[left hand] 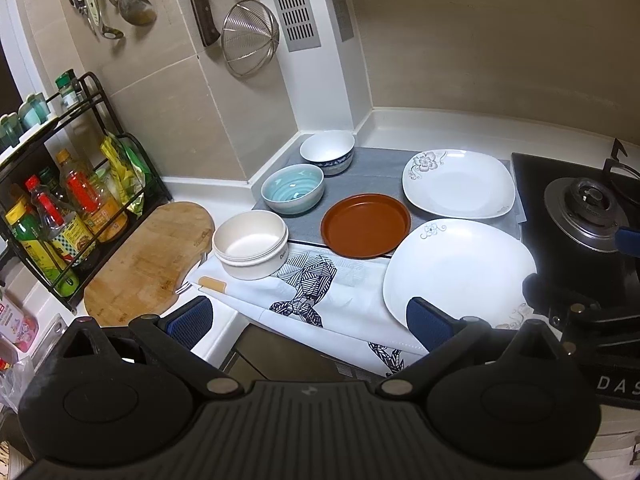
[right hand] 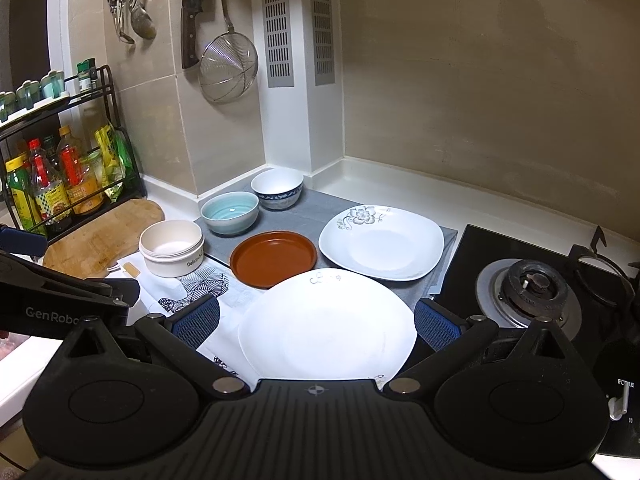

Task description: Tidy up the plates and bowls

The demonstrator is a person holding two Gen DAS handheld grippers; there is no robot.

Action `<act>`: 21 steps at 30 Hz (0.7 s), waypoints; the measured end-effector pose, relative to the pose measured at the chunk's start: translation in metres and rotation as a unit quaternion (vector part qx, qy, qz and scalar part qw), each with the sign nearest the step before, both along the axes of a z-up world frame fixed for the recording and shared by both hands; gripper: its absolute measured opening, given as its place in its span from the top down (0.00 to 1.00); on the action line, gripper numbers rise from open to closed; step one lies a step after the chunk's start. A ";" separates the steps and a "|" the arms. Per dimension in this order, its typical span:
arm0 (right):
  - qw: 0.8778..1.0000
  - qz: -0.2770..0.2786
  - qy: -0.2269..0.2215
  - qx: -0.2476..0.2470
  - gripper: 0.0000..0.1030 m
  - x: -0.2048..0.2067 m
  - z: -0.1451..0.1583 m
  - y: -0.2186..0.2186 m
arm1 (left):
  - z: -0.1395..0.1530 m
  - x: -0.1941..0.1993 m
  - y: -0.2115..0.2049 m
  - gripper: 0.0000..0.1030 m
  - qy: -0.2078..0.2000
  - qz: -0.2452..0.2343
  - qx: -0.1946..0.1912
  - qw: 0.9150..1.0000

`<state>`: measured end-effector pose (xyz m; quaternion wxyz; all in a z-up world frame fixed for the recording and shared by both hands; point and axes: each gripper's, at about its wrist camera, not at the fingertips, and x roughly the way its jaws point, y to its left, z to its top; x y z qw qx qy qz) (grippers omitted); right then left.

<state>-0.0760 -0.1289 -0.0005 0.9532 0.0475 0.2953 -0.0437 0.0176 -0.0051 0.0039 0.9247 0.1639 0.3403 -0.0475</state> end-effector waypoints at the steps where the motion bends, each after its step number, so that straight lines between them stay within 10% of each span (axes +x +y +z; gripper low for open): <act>1: 1.000 -0.001 0.000 0.001 0.00 0.000 0.000 -0.001 | 0.000 0.000 -0.001 0.00 0.000 -0.001 0.001 1.000; 21: 1.000 -0.004 0.004 0.014 0.00 0.000 -0.002 -0.010 | -0.002 0.000 -0.017 0.00 0.002 -0.003 0.011 1.000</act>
